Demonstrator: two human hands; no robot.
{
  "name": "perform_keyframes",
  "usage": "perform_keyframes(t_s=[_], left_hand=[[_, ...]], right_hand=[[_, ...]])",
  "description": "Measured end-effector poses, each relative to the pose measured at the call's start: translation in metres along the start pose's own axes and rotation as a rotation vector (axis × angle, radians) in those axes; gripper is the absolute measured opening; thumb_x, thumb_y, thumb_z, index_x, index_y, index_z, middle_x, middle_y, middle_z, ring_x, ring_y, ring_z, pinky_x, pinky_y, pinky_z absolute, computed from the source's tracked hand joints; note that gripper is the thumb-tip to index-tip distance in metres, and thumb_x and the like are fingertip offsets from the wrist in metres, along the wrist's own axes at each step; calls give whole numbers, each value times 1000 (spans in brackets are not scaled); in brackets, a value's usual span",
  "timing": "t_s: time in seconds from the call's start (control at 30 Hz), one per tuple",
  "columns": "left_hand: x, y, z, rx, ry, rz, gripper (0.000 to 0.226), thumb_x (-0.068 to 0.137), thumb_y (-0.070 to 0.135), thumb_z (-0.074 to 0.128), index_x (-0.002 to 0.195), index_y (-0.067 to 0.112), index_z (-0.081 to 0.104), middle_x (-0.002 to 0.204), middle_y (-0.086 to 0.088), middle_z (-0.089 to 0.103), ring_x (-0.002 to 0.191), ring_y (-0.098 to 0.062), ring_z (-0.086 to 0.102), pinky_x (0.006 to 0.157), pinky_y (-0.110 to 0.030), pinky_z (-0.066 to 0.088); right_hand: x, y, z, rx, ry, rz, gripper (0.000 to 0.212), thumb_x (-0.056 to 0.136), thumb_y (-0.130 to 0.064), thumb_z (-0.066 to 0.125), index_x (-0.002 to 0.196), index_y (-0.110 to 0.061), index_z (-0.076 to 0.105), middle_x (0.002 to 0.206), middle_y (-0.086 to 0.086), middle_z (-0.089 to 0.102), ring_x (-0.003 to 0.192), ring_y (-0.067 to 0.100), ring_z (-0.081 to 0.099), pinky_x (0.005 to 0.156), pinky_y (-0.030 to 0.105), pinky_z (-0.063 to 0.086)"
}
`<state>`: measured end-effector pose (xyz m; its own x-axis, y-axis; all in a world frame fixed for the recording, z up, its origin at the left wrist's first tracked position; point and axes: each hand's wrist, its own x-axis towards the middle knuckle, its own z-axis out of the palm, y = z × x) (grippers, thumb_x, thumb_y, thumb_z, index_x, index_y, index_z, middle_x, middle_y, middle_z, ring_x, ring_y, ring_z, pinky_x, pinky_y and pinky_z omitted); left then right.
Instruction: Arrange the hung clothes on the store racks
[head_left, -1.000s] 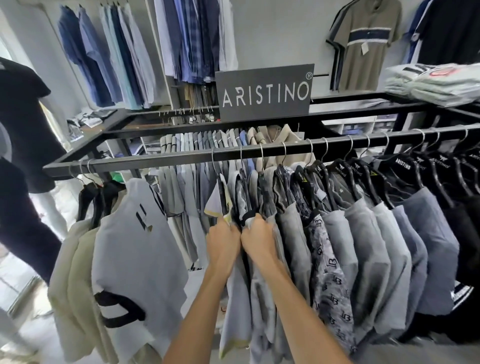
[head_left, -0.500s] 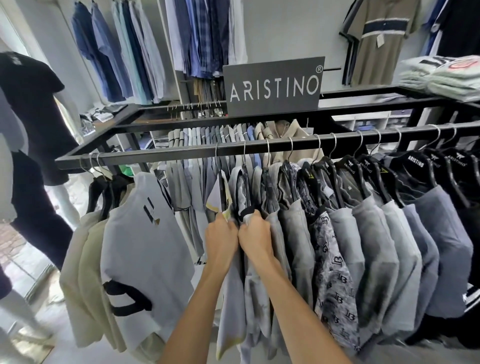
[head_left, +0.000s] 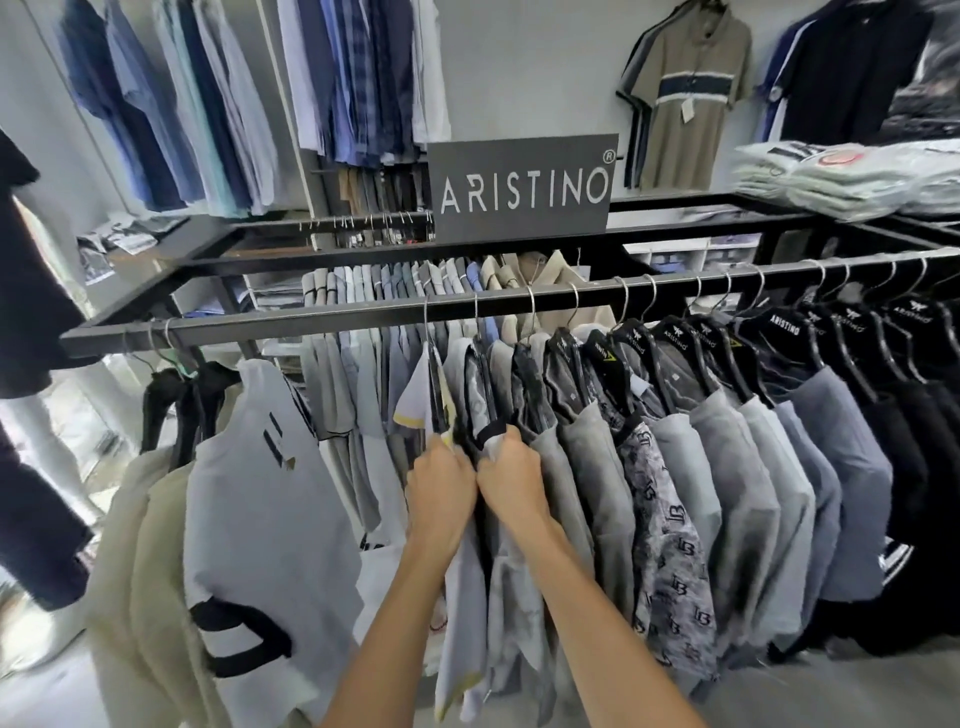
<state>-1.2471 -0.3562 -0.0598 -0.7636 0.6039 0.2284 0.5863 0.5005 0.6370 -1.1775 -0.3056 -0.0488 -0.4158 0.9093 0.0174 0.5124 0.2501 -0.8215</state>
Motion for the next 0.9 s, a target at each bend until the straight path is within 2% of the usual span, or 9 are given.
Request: perform_keyframes(t_s=[0.1,0.2,0.27,0.4,0.53,0.67,0.73,0.8,0.9], left_hand=[[5,-5,-13,-41,-14,-20,50,99,50,40,124,9,50,108,-14,67,104,-37,61,78,-39,45],[18,-17,-42,-106,74,4,49,98,49,40,130,13,49,113,-7,67,105,-29,62,81,-39,50],[30,-28,-70,-112,171,13,45,98,40,45,133,12,50,120,-7,65,110,-29,61,86,-41,48],[49,-64,-131,-169,338,37,29,98,19,46,125,10,55,121,-9,61,111,-30,58,89,-40,46],[61,-120,-185,-10,463,-23,30,93,4,48,121,7,58,120,-15,54,111,-33,52,85,-42,43],[68,-181,-198,17,337,-65,24,89,3,53,112,1,61,110,-17,56,101,-36,55,85,-43,46],[66,-201,-195,22,274,-64,19,89,5,56,106,0,61,103,-17,56,100,-36,54,83,-41,45],[63,-213,-194,36,237,-33,25,86,-1,57,112,-3,57,108,-19,55,102,-36,52,86,-39,41],[60,-216,-192,70,164,-10,37,87,0,56,123,-4,50,117,-21,56,107,-39,55,88,-42,42]], right_hand=[[-9,-7,1,105,155,-67,58,94,-19,59,147,-8,38,129,13,62,119,28,57,89,31,44],[-19,-34,5,252,362,-290,47,98,-16,55,144,-16,46,142,-2,53,131,11,47,106,23,38],[-22,-56,14,289,359,-389,43,97,-10,53,139,-16,53,141,-4,53,133,9,46,112,28,37],[-32,-93,51,272,212,-438,36,96,-9,57,131,-15,61,128,-8,58,124,11,54,109,27,40],[-50,-123,108,226,-59,-311,47,95,-35,64,139,-20,54,136,-2,58,129,17,51,108,36,43],[-66,-148,155,209,-271,-230,62,96,-37,64,149,-18,41,142,-1,53,129,16,51,87,14,39],[-69,-154,179,182,-330,-198,69,94,-38,64,153,-21,34,144,0,51,130,19,51,95,23,45],[-71,-159,198,176,-351,-167,71,91,-35,64,154,-22,33,148,2,48,134,21,48,105,34,44],[-73,-165,206,230,-369,-129,69,91,-23,62,154,-21,33,149,3,49,133,19,49,108,33,42]])
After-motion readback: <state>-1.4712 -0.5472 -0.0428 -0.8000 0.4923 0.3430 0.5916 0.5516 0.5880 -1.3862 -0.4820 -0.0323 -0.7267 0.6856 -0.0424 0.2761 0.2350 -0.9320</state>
